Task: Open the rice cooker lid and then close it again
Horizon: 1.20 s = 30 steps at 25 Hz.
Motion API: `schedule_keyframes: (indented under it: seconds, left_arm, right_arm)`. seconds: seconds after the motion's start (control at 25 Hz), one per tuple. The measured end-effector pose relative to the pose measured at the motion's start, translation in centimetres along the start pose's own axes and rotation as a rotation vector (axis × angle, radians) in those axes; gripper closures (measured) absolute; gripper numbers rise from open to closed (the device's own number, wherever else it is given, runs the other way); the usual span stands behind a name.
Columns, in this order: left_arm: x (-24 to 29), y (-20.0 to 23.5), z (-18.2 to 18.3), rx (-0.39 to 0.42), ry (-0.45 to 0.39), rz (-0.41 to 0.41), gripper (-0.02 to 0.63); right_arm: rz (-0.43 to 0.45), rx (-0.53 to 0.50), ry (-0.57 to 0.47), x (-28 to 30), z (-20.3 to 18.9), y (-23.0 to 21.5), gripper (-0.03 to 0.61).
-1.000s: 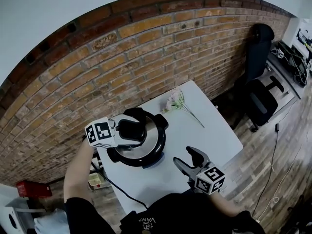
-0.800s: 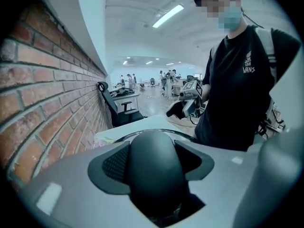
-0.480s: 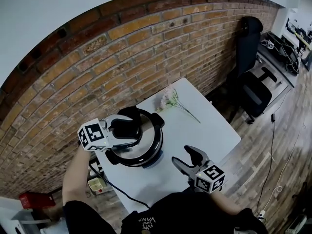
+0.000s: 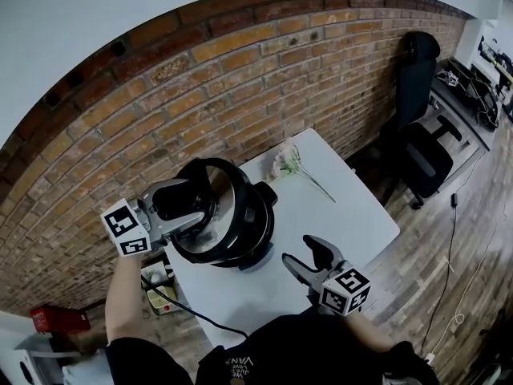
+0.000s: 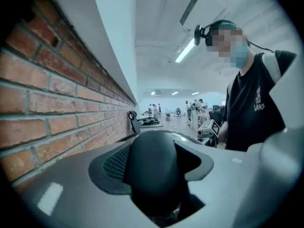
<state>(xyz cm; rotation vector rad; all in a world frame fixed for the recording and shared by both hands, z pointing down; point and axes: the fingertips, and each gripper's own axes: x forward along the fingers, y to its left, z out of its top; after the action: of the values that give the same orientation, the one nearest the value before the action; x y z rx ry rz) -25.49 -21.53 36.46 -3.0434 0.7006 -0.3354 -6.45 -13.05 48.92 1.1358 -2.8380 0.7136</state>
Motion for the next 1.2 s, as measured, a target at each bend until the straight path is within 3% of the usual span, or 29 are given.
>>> schedule_keyframes:
  seconds: [0.28, 0.56, 0.92, 1.2]
  left_arm:
    - [-7.6, 0.4, 0.6, -0.133, -0.24, 0.303, 0.333]
    - [-15.9, -1.5, -1.9, -0.31, -0.518, 0.557, 0.333]
    - [-24.2, -6.9, -8.8, -0.47, -0.662, 0.831, 0.334]
    - [-25.9, -10.2, -12.7, -0.56, -0.693, 0.904, 0.336]
  right_arm:
    - [0.041, -0.005, -0.026, -0.1, 0.7, 1.0, 0.282]
    - [0.089, -0.009, -0.024, 0.1, 0.8, 2.6, 0.284]
    - [0.121, 0.017, -0.016, 0.0, -0.6, 4.4, 0.284]
    - [0.139, 0.029, -0.005, 0.1, -1.8, 5.9, 0.284]
